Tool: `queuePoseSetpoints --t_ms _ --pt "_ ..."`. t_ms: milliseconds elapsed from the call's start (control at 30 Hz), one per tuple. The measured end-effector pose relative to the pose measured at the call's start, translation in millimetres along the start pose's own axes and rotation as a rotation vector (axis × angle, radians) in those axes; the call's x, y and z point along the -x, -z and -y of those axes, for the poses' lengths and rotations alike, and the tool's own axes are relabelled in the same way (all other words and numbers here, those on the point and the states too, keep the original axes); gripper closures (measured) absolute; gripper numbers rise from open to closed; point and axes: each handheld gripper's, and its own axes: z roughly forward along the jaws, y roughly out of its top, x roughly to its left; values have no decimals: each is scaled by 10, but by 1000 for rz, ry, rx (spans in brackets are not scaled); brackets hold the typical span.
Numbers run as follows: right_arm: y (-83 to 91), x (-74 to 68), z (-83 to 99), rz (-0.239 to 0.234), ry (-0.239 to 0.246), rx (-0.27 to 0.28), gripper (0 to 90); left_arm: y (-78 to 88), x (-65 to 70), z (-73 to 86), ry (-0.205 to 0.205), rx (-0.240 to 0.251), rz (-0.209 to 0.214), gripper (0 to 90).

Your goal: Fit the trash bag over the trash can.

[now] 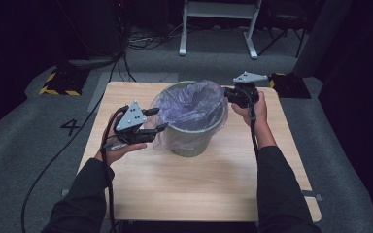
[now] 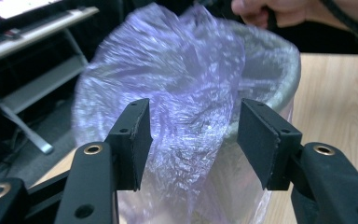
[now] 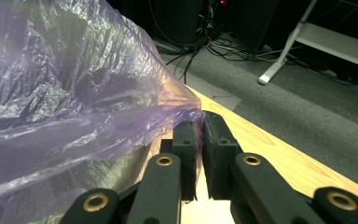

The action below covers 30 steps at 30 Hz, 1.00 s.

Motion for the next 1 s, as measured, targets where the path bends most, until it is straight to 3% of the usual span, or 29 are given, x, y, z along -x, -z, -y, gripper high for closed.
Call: queuePoseSetpoints --t_ms 100,267,433,733,833,1000 --pt "1 4 5 -22 2 13 840 -24 -3 -14 4 1 54 350" --pt "-12 -5 16 -18 9 7 831 -59 -10 -41 -4 -23 18 357" --pt "10 -18 4 -32 8 32 808 -98 -67 -9 8 -41 37 432" --pt "15 -28 -15 -37 24 37 826 -33 -167 27 -4 -2 62 830" --pt "-1 -26 -13 -27 25 26 832 -34 -231 3 -2 6 39 897" --pt "-51 -9 2 -25 19 6 833 -122 -426 10 80 56 -32 899"
